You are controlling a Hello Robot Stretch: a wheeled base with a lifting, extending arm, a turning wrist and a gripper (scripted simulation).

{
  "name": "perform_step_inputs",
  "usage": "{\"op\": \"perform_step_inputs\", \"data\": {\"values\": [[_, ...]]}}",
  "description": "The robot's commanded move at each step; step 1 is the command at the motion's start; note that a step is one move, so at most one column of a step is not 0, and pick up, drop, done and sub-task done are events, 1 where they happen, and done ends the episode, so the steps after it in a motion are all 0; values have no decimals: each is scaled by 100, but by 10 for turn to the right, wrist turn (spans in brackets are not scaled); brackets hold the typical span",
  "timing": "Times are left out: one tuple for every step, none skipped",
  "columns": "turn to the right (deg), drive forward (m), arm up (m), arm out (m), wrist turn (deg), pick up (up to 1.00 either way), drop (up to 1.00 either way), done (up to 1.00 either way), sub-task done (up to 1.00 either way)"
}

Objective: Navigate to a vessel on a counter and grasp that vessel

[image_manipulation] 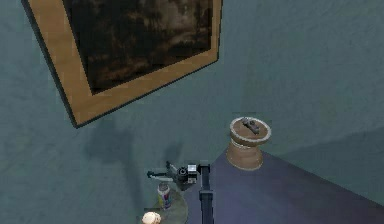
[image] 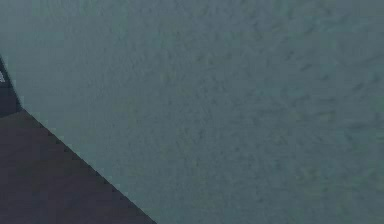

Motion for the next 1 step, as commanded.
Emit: {"op": "perform_step_inputs", "data": {"values": [[0, 0, -30, 0, 0, 0, 0, 0, 0]]}}
